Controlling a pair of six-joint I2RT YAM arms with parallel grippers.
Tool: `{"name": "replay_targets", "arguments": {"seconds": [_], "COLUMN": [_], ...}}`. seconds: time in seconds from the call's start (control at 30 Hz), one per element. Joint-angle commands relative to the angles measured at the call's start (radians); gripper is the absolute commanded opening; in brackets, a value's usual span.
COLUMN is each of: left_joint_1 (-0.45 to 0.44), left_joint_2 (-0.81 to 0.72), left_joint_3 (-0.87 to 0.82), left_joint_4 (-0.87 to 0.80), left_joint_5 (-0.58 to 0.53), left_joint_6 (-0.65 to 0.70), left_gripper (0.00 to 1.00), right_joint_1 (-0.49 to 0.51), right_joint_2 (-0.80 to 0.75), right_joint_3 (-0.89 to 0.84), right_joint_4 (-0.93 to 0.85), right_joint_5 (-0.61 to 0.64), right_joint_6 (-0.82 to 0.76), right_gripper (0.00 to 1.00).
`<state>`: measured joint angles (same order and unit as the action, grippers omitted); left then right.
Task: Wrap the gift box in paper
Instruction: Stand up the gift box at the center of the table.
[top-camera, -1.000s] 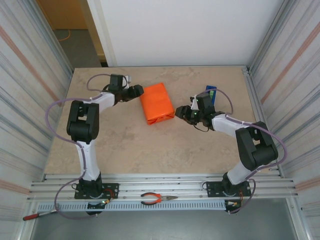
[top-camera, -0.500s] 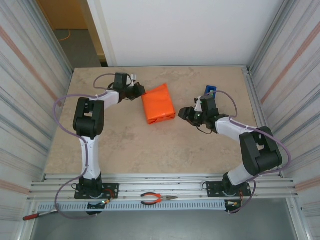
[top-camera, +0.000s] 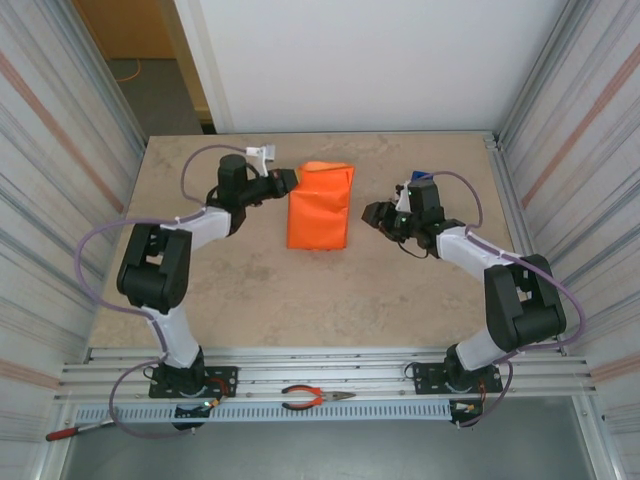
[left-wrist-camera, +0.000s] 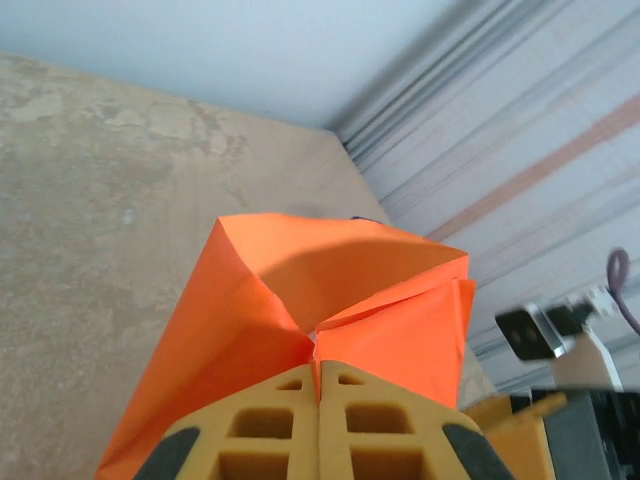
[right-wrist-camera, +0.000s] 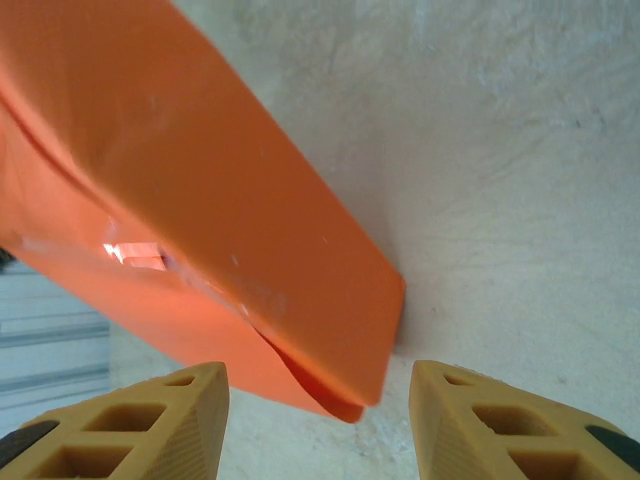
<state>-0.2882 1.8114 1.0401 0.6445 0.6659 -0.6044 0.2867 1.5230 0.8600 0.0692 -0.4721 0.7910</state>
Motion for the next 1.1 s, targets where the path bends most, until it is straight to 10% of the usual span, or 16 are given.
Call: {"name": "replay_targets", "arguments": {"seconds": [0.0,0.63,0.77,1.07], "left_joint_1": [-0.012,-0.137,-0.138,-0.135], "left_joint_2": [-0.05,-0.261,-0.301,-0.542], "left_joint_3": [-0.108,-0.411,-0.434,-0.441], "left_joint_4": [0.217,0.248,0.236,0.051], "left_joint_5": [0.053,-0.004,-0.029,-0.237], "left_joint_6": [0.028,0.19,0.183,0.193], "left_gripper": [0.0,0.1,0.27,0.99], "right_joint_1": [-0.017,0.008,0.039,0.091], "right_joint_2": [0.001,-0.094,-0.109,-0.139], "right_joint_3": [0.039,0.162,0.193,0.273], "right_joint_4": [-0.021,-0.127,-0.167,-0.331], "right_joint_5": [-0.027,0.008,0.027,0.116], "right_joint_6": [-0.024,-0.076,-0.108,-0.195], "right_gripper": [0.51,0.63,0.65,0.7]}}
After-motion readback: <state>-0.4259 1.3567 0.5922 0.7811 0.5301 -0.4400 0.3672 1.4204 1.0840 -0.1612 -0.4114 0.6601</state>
